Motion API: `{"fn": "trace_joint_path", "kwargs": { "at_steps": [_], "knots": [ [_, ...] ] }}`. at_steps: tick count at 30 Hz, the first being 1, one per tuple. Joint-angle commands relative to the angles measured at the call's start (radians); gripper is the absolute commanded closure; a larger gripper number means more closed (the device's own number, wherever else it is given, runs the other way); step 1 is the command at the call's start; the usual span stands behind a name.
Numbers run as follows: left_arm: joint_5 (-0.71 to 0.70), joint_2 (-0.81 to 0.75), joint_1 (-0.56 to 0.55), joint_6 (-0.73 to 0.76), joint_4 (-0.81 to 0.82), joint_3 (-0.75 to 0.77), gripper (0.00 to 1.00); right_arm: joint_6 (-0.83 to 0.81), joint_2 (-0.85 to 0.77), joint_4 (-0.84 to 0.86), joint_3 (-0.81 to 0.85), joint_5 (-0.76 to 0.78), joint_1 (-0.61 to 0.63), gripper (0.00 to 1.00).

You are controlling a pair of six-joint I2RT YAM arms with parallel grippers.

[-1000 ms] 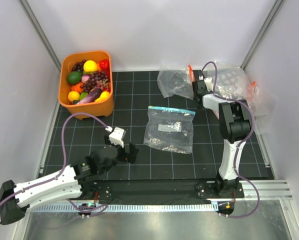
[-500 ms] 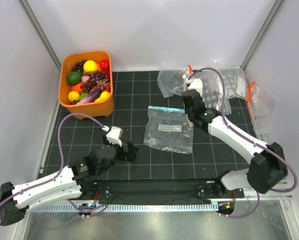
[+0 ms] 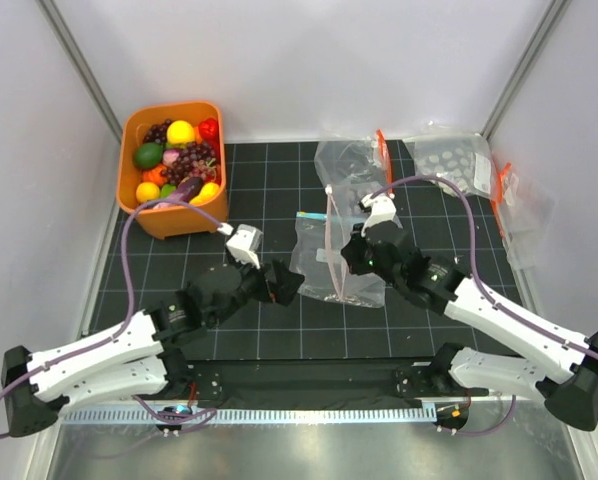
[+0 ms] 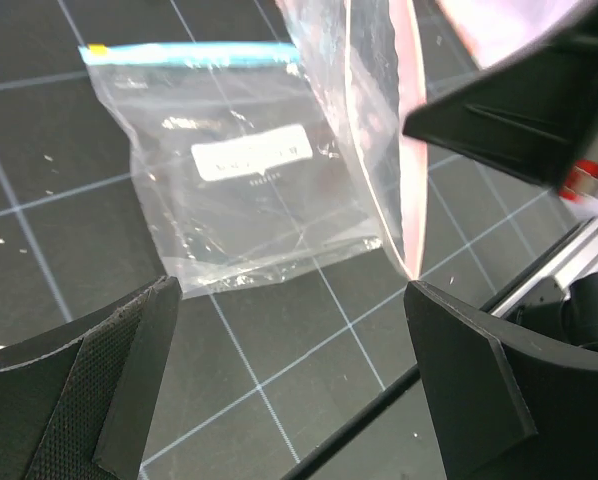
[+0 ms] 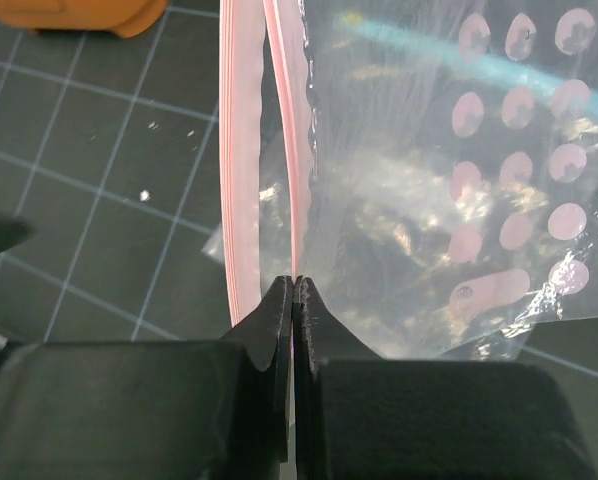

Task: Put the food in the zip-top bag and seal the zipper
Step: Open the zipper food storage bag at the center of the board.

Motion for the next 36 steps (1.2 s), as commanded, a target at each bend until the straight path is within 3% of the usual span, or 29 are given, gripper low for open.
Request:
{"fn": "trace_joint_path", "kwargs": {
  "at_steps": [1,15,18,19,21,26,27,28,34,36],
  "knots": [
    [0.050,0.090,0.003,0.006,0.078,0.045,0.00,0.071,-0.032,-0.022,-0.007,-0.032,0.049,0.99],
    [-0.007,0.215,0.003,0.046,0.144,0.100,0.02,0.113,-0.010,-0.019,0.016,0.014,0.202,0.99],
    [-0.007,0.242,0.003,0.053,0.169,0.106,0.19,0.116,-0.013,-0.023,0.025,0.013,0.216,0.99],
    [-0.010,0.250,0.003,0.055,0.167,0.114,0.36,0.116,-0.015,-0.022,0.026,0.011,0.219,0.99],
    [-0.066,0.285,0.003,0.038,0.126,0.131,0.50,0.119,-0.021,-0.028,0.032,0.019,0.224,0.99],
    [-0.068,0.319,0.011,0.012,0.144,0.140,0.69,0.117,-0.012,-0.036,0.042,0.013,0.229,0.99],
    [-0.050,0.325,0.011,0.012,0.181,0.141,0.77,0.120,-0.010,-0.036,0.042,0.011,0.230,0.99],
    [-0.048,0.333,0.011,0.012,0.181,0.144,0.96,0.120,-0.007,-0.034,0.042,0.013,0.235,0.99],
    [-0.067,0.340,0.013,0.021,0.163,0.149,1.00,0.113,-0.012,-0.039,0.045,0.035,0.239,0.99],
    [-0.062,0.324,0.013,0.026,0.152,0.146,1.00,0.105,-0.003,-0.086,0.071,0.072,0.239,0.89]
  ]
}}
